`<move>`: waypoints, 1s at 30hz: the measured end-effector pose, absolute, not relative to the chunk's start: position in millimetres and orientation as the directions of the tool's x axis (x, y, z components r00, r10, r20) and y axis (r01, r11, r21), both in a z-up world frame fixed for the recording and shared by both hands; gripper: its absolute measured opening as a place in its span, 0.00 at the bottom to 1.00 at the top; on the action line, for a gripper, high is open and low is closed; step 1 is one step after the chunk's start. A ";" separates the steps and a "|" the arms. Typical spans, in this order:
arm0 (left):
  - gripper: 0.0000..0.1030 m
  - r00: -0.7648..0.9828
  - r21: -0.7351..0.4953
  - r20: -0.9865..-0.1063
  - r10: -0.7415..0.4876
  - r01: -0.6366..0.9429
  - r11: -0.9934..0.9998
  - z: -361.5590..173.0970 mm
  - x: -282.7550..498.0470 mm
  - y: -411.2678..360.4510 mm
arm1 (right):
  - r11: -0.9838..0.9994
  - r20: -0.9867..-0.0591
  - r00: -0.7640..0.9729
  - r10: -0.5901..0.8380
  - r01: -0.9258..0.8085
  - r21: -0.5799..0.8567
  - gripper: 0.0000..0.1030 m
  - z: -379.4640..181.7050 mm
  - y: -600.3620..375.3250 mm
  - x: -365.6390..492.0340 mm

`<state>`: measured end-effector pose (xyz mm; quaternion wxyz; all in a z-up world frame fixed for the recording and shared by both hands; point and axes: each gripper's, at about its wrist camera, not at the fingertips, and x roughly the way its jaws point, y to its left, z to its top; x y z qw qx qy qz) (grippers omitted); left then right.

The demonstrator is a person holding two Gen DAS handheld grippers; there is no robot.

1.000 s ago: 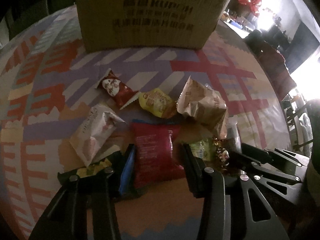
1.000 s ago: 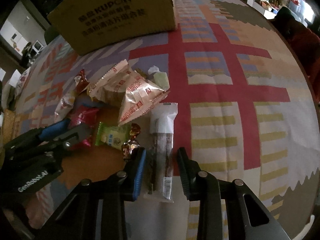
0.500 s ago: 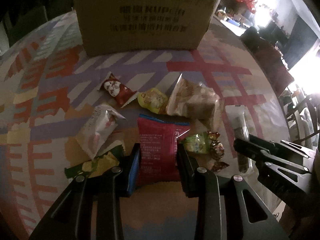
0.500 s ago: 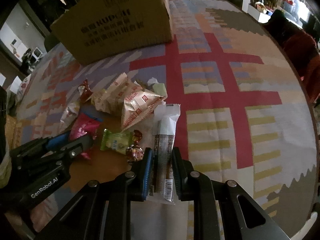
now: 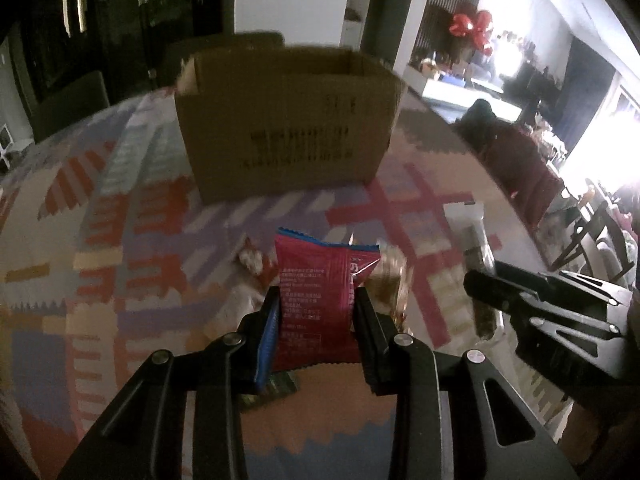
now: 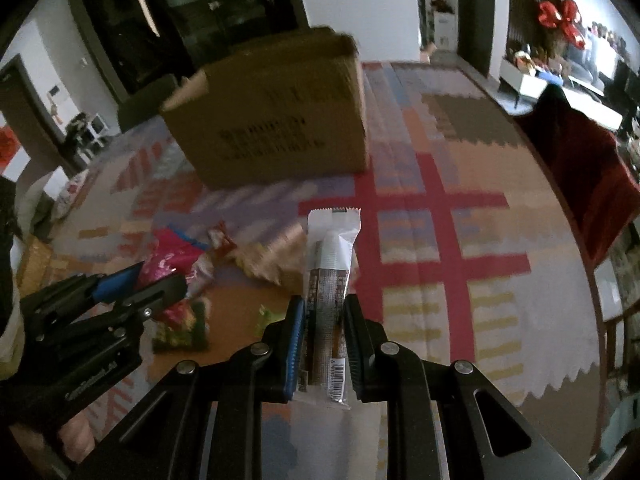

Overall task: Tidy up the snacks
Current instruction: 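Lift and carry the red bag and white stick snack over the cardboard box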

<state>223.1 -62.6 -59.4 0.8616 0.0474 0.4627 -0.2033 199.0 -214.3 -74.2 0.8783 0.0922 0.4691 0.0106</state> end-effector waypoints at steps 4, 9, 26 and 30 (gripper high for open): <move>0.34 0.534 -0.093 -0.787 -0.308 0.392 0.915 -38.9 234.0 -59.6 | 0.985 -0.793 0.600 0.107 0.042 0.165 0.21 -54.5 -209.7 211.1; 0.34 0.568 -0.087 -0.759 -0.320 0.398 0.913 -17.0 250.9 -56.9 | 0.986 -0.759 0.641 0.115 0.019 0.165 0.21 -34.3 -208.1 231.1; 0.33 0.596 -0.059 -0.737 -0.320 0.414 0.908 25.2 338.3 -61.6 | 0.982 -0.711 0.686 0.157 -0.032 0.186 0.20 3.9 -210.0 322.3; 0.33 0.588 -0.053 -0.749 -0.306 0.408 0.912 28.2 364.1 -63.8 | 0.981 -0.716 0.679 0.164 -0.034 0.193 0.20 9.3 -212.5 347.4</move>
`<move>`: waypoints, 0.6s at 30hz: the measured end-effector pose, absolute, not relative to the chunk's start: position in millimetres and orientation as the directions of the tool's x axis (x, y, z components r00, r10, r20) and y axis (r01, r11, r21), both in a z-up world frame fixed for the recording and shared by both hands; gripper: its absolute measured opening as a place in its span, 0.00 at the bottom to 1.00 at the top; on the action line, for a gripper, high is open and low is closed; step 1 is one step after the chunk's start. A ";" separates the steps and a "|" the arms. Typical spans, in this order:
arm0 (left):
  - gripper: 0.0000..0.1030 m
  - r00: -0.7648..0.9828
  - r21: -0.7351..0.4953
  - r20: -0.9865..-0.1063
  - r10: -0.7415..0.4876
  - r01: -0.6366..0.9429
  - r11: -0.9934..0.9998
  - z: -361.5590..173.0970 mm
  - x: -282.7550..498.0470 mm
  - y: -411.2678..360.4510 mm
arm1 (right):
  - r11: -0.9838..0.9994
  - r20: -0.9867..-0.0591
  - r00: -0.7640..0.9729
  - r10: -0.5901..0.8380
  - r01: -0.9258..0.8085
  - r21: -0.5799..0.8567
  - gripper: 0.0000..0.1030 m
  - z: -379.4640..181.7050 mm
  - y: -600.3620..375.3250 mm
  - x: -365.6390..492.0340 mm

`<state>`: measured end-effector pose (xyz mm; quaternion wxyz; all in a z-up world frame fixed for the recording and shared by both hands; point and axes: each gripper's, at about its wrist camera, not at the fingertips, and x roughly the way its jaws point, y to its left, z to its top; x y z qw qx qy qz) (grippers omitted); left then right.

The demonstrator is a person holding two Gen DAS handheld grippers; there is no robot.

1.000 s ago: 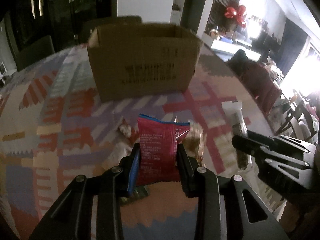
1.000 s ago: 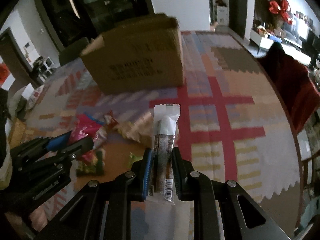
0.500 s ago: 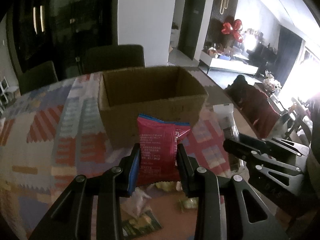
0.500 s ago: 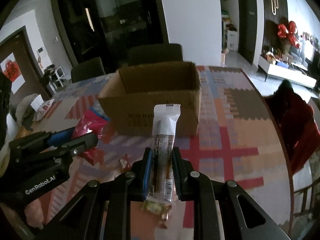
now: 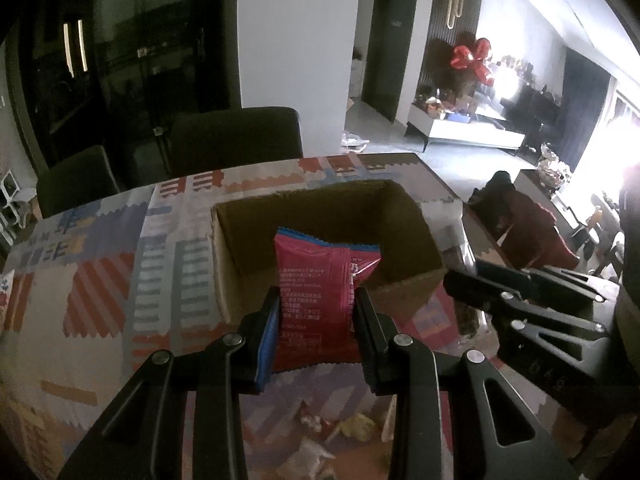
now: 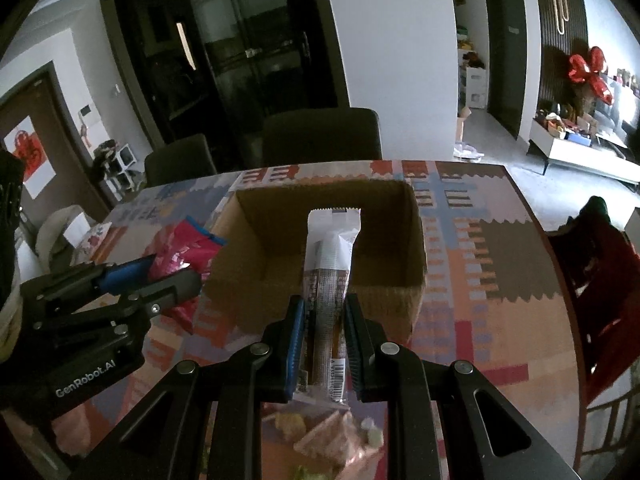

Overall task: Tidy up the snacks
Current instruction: 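Lift and carry the red bag and white stick snack over the cardboard box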

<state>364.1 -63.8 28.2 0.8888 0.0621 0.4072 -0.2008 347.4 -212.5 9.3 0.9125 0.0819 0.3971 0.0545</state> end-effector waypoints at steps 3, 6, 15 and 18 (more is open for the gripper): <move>0.33 0.573 -0.062 -0.763 -0.299 0.395 0.916 28.7 383.5 -64.9 | 0.981 -0.721 0.673 0.163 -0.033 0.191 0.20 15.1 -213.2 366.1; 0.33 0.566 -0.068 -0.771 -0.291 0.382 0.922 29.1 401.8 -65.1 | 0.981 -0.729 0.663 0.169 -0.038 0.193 0.21 19.2 -213.3 385.5; 0.34 0.534 -0.065 -0.803 -0.265 0.363 0.929 19.8 441.0 -67.7 | 0.977 -0.761 0.623 0.178 -0.023 0.210 0.20 14.0 -216.0 434.4; 0.36 0.528 -0.075 -0.808 -0.261 0.348 0.935 15.3 451.9 -67.0 | 0.978 -0.787 0.589 0.187 -0.033 0.207 0.21 5.8 -212.7 444.9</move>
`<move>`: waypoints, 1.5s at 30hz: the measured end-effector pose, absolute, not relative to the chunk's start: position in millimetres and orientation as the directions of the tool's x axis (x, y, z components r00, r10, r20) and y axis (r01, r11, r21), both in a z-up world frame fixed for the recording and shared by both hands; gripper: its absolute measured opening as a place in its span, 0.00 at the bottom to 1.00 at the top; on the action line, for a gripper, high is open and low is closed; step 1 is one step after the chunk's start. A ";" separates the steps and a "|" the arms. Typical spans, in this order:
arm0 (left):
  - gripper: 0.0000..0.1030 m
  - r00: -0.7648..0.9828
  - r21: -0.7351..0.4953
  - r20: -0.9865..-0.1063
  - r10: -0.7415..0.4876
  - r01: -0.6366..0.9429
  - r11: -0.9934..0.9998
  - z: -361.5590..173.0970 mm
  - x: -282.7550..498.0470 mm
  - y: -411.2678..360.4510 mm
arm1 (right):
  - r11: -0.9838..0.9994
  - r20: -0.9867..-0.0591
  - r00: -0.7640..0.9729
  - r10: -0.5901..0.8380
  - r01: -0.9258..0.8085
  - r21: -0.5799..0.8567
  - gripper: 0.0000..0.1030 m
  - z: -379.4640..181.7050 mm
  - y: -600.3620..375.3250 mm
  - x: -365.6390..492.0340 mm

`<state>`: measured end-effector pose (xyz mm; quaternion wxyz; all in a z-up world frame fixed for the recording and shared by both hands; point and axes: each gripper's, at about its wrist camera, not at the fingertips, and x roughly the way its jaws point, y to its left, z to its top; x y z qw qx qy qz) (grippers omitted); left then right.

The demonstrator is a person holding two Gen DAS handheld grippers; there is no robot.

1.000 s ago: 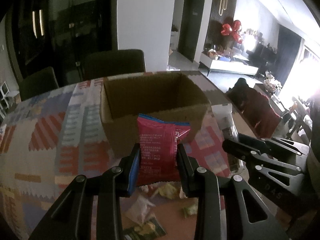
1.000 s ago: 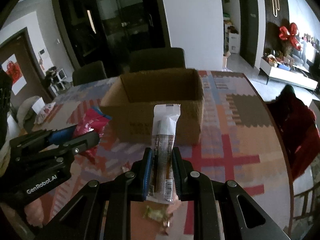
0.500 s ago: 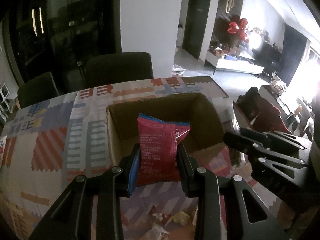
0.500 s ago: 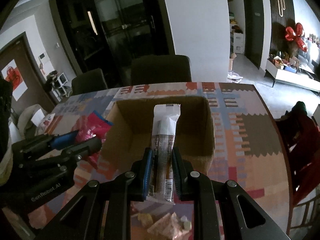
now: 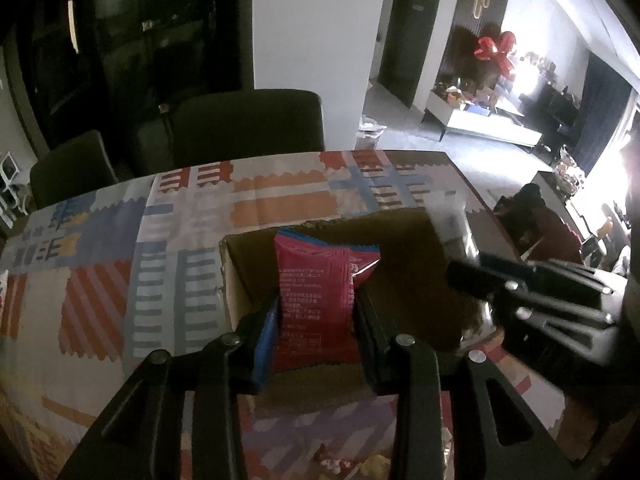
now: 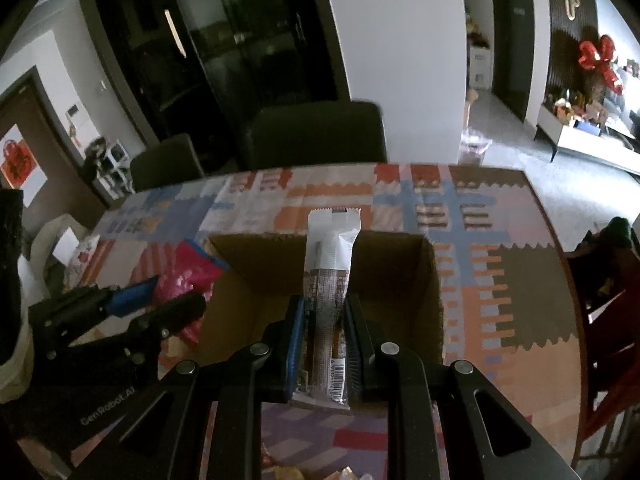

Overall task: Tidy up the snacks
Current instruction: 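Lift and carry the red bag and white stick snack over the cardboard box, then open both grippers to drop the snacks into the box, then withdraw both grippers from the box back toward the snack pile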

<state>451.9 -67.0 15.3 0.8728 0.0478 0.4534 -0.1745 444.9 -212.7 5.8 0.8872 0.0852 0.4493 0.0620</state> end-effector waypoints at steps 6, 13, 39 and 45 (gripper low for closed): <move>0.55 0.548 -0.043 -0.809 -0.210 0.301 0.953 10.0 461.1 -62.0 | 0.986 -0.811 0.570 0.131 0.009 0.165 0.30 -7.7 -214.5 457.8; 0.67 0.592 -0.016 -0.782 -0.198 0.298 0.954 18.7 440.7 -51.9 | 0.990 -0.798 0.594 0.104 0.014 0.139 0.40 0.7 -214.9 439.3; 0.70 0.656 0.008 -0.725 -0.210 0.313 0.950 38.2 300.1 -23.0 | 0.976 -0.761 0.613 0.211 -0.097 0.193 0.40 18.9 -180.0 310.6; 0.70 0.638 0.002 -0.736 -0.227 0.337 0.941 20.3 269.6 -24.7 | 0.975 -0.779 0.588 0.217 -0.091 0.203 0.40 6.0 -184.0 285.9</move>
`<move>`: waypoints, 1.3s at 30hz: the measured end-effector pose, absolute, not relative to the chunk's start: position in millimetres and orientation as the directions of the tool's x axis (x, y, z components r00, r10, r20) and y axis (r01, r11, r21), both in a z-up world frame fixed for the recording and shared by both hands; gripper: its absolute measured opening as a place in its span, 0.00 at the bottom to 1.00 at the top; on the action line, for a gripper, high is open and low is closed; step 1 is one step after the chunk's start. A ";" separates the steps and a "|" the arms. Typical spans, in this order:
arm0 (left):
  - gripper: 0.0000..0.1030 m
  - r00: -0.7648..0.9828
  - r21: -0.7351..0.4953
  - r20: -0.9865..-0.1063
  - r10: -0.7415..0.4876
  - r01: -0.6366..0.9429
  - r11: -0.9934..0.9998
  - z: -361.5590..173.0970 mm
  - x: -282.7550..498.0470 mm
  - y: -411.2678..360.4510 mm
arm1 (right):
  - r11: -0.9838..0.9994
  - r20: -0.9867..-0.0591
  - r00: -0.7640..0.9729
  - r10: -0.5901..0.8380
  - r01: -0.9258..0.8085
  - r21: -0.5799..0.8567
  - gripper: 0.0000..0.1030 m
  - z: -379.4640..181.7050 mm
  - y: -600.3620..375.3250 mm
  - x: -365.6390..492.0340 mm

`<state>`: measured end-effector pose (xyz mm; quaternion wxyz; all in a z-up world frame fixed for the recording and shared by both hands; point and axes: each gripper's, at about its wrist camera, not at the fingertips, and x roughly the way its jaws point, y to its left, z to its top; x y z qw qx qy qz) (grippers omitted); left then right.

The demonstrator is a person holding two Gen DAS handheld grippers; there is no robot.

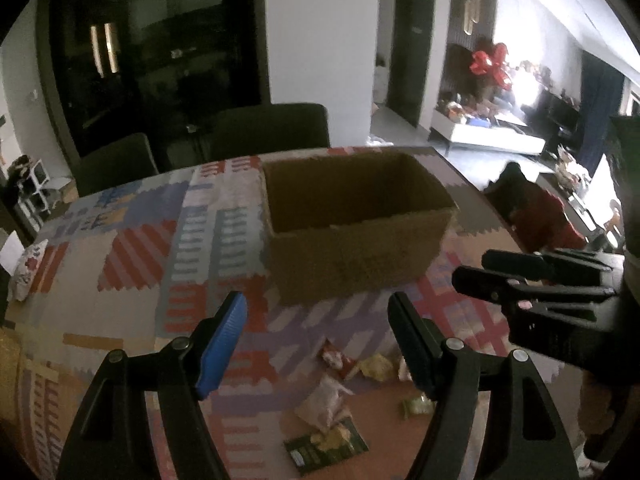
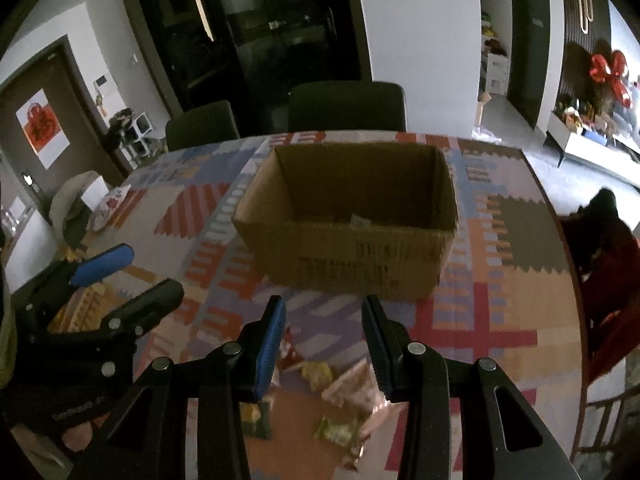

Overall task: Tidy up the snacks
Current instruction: 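Withdraw both grippers from the box back toward the snack pile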

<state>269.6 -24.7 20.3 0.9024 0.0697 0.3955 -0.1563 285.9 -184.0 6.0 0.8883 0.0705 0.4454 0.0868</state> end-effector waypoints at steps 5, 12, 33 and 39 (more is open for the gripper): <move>0.70 0.609 0.007 -0.751 -0.256 0.394 0.919 1.4 249.1 -32.6 | 0.978 -0.804 0.560 0.202 -0.069 0.198 0.40 -10.9 -188.7 265.7; 0.70 0.560 0.040 -0.778 -0.285 0.497 0.867 -32.2 228.0 -48.1 | 0.984 -0.867 0.468 0.175 -0.043 0.175 0.40 -49.6 -193.8 241.1; 0.69 0.253 -0.026 -0.911 -0.327 0.755 0.655 -144.0 223.7 -86.8 | 0.977 -0.956 0.219 0.197 0.036 0.209 0.40 -157.5 -195.9 222.8; 0.68 0.206 -0.029 -0.919 -0.337 0.816 0.577 -156.7 229.2 -101.3 | 0.975 -0.958 0.203 0.202 0.050 0.216 0.39 -169.7 -193.9 222.9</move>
